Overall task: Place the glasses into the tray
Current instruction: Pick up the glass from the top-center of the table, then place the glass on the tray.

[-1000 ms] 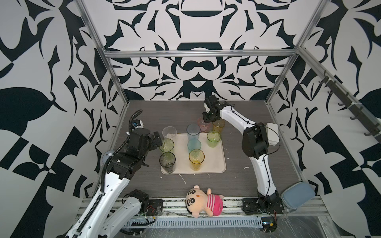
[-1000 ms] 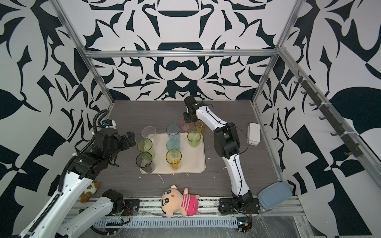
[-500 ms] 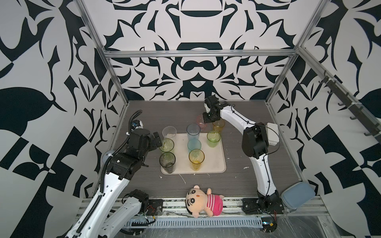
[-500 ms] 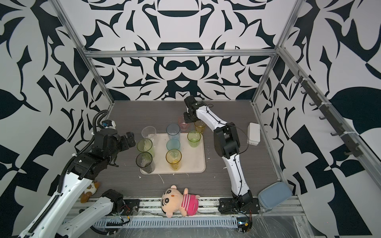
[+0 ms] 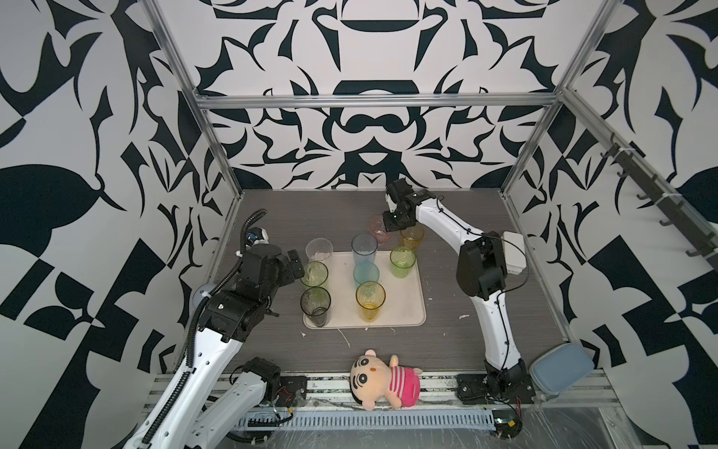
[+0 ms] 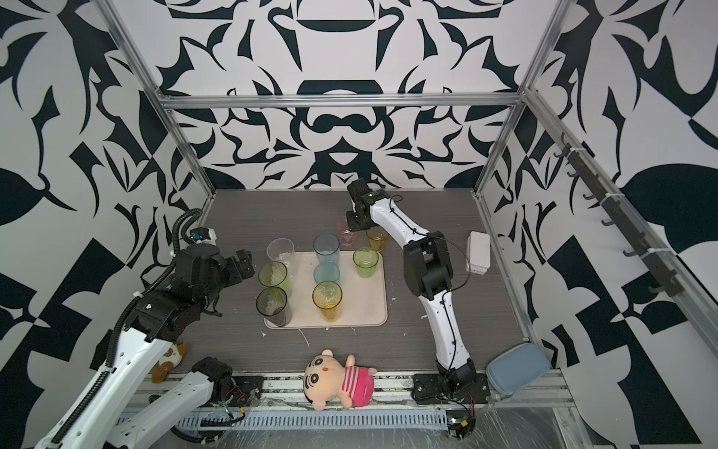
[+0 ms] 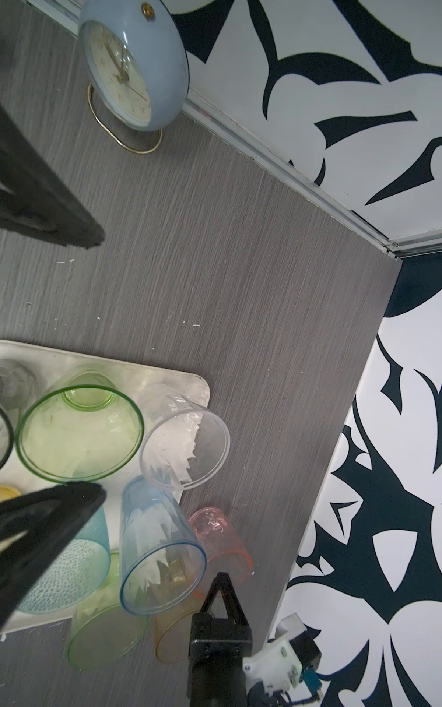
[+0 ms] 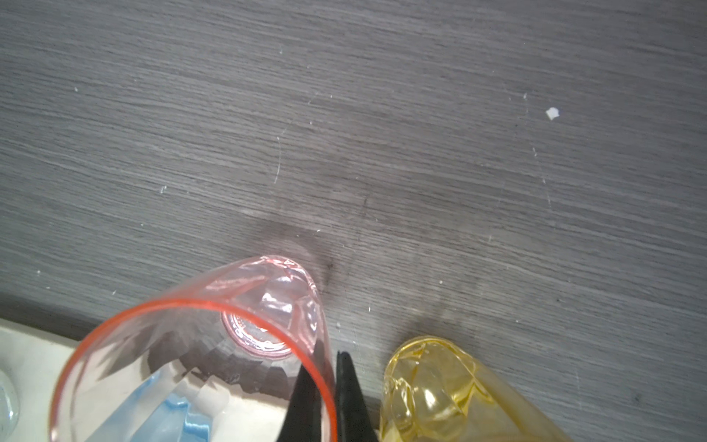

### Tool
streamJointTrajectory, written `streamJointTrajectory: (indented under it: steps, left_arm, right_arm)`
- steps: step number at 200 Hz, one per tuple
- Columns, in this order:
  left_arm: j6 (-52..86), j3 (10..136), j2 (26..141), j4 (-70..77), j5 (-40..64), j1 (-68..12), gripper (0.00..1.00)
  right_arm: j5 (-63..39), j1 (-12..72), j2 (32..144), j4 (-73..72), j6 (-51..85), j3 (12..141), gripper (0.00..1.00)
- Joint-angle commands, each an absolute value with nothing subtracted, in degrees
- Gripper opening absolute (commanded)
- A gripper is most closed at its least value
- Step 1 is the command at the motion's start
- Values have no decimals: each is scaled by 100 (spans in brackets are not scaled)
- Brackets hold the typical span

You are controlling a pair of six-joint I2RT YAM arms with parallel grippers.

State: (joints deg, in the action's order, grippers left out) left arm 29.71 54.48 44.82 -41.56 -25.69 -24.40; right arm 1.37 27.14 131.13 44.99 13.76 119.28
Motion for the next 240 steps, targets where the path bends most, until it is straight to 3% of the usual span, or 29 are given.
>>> streamJointTrajectory:
  steps: [1,131,240]
  left_arm:
    - [3050,5471,4378,-4285,-2631,-2460,99]
    - [2884,5350,4254,-4167,-2602,-2461,99]
    - [2821,5168,4368,-3757,-2454,-2457,100]
  right_arm:
    - [230,2707,12521,4630,1450,12232,0]
    - [683,2706,10862,5693,1821,11788,0]
    - [930,2707,8019,5545,2099,9184,0]
